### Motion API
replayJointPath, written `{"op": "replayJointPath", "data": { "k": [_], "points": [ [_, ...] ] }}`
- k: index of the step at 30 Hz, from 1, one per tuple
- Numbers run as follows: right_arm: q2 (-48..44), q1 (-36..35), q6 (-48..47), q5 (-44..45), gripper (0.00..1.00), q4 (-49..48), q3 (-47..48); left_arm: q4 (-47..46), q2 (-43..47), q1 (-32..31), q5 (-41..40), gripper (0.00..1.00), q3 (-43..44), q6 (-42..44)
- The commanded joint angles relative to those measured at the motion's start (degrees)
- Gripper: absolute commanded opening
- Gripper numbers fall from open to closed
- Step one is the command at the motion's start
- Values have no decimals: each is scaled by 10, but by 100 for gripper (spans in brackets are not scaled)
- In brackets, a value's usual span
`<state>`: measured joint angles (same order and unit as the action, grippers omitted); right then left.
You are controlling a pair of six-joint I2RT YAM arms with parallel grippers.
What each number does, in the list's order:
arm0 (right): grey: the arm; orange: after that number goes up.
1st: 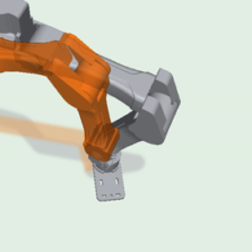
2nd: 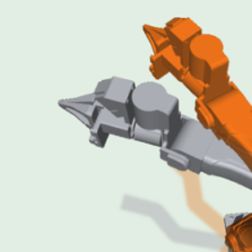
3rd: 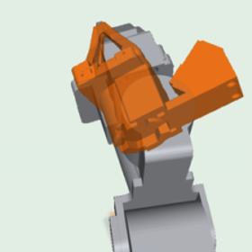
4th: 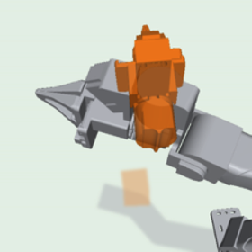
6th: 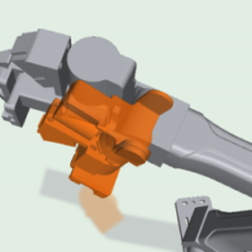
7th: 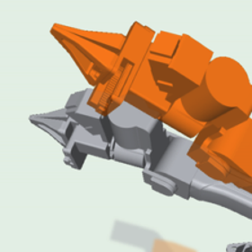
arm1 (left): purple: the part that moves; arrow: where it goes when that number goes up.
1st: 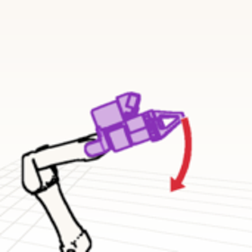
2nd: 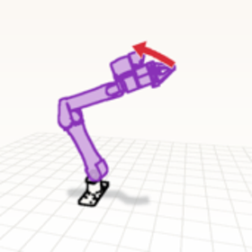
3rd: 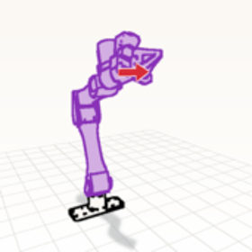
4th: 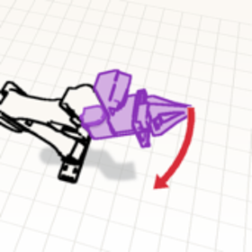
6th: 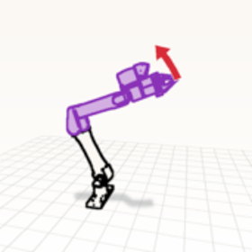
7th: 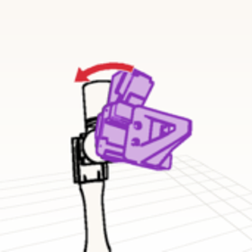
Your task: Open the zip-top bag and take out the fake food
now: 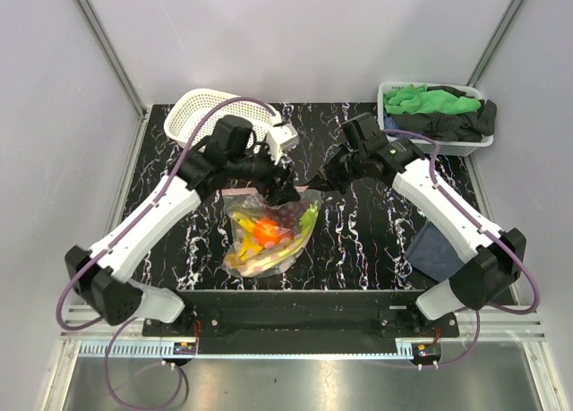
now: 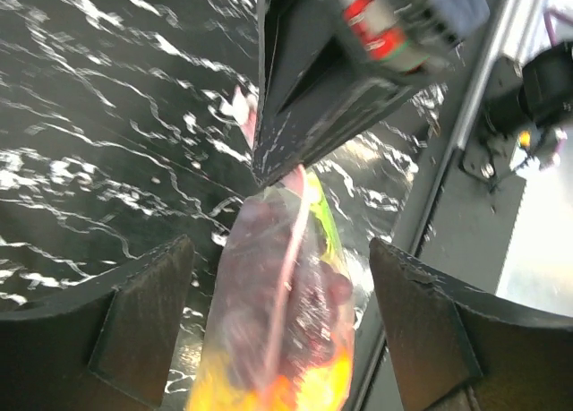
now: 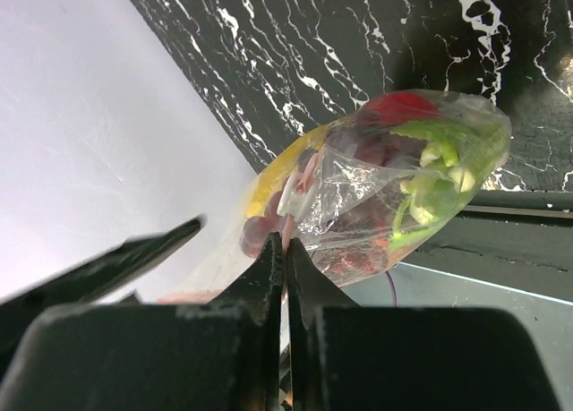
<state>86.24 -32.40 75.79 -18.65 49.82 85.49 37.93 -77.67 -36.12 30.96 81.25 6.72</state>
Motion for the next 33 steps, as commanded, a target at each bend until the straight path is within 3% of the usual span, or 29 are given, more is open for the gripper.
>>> {"op": "replayJointPath", "data": {
  "k": [1, 3, 4, 7, 9, 11, 12, 13, 14, 18, 21, 24, 31, 33],
  "points": [
    [-38, -14, -8, 16, 0, -6, 29, 43, -29, 0, 73, 77, 35, 30],
    [-41, -15, -20, 16, 0, -7, 30, 44, -34, 0, 82, 66, 28, 18],
    [-43, -18, -25, 17, 0, -8, 29, 44, -33, -1, 77, 51, 23, 14],
    [-53, -17, -49, 11, 0, -21, 20, 43, -27, 0, 62, 34, 16, 3],
    [-61, -18, -78, -1, 0, -43, 8, 43, -21, 0, 53, 16, 15, -3],
    [-70, -16, -119, 6, 10, -55, 2, 43, -14, 1, 39, 0, 11, -13],
    [-73, -15, -142, 6, 25, -58, 5, 43, -13, 1, 40, 0, 9, -15],
    [-76, -15, -196, 10, 33, -60, 18, 43, -8, 1, 46, 0, 3, -18],
    [-77, -15, -228, 6, 51, -63, 22, 43, -6, 1, 51, 0, 1, -23],
    [-99, -9, -404, -16, 83, -64, 26, 43, 10, 1, 79, 0, -17, -36],
    [-138, 13, -479, -56, 90, -73, -11, 41, 26, 3, 89, 0, -29, -43],
    [-203, 35, -541, -119, 91, -146, -80, 40, 34, 18, 129, 0, -33, -50],
    [-378, 45, -570, -172, 93, -352, -318, 37, 38, 43, 214, 0, -30, -62],
    [-404, 45, -573, -192, 100, -396, -359, 37, 38, 47, 235, 0, -30, -63]
  ]
}}
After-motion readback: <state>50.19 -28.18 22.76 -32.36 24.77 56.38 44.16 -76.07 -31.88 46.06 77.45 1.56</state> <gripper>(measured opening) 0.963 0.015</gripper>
